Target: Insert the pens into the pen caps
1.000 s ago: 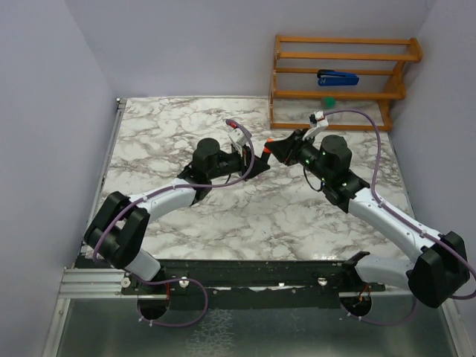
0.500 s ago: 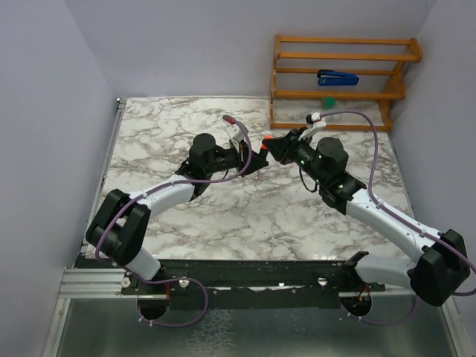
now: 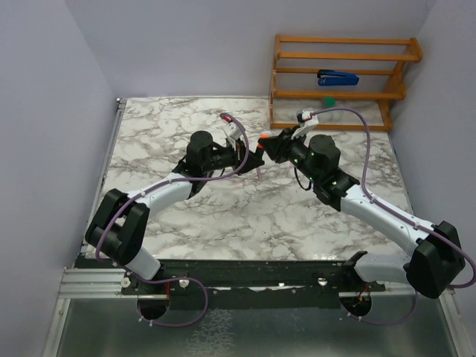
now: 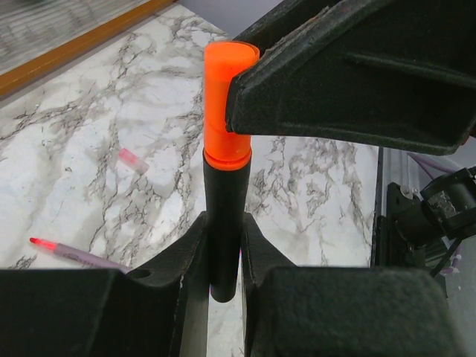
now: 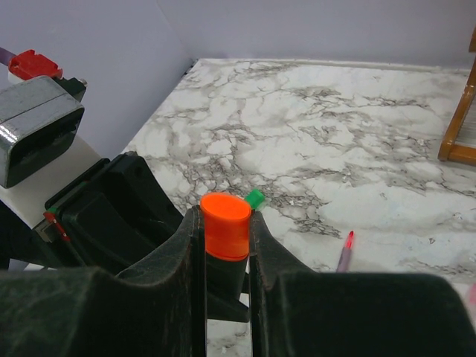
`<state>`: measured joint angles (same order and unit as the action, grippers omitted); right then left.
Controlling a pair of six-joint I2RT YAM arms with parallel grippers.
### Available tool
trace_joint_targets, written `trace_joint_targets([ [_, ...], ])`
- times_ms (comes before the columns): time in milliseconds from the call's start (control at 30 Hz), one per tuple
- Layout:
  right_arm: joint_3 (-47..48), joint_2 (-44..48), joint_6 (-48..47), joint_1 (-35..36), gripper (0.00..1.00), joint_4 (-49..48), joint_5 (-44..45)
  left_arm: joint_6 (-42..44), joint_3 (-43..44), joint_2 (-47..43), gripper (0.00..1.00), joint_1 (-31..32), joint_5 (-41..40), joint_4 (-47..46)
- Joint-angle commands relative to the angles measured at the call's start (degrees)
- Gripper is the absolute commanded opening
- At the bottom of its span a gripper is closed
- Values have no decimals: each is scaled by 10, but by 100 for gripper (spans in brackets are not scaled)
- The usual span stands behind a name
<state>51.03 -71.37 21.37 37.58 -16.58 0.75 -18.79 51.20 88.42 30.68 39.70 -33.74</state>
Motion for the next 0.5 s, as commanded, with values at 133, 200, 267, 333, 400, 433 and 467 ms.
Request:
trace_joint_targets([
  [133,-37,-28,13,47,0,140,-142,3,85,-11,0,-33,-88,-122],
  [200,-37,-29,14,47,0,139,-149,3,85,-11,0,-35,-87,-122],
  [267,-35,-31,10,47,0,143,-147,3,85,-12,0,-37,-88,-121],
  [333,-31,-32,2,47,0,156,-137,4,85,-14,0,-40,-88,-120],
  [400,-25,-32,-7,48,0,178,-119,4,84,-16,0,-42,-89,-119],
  [433,-23,-31,-10,48,0,188,-112,4,84,-17,0,-44,-90,-119],
  [467,-22,-31,-14,48,0,195,-107,4,84,-18,0,-45,-90,-119],
])
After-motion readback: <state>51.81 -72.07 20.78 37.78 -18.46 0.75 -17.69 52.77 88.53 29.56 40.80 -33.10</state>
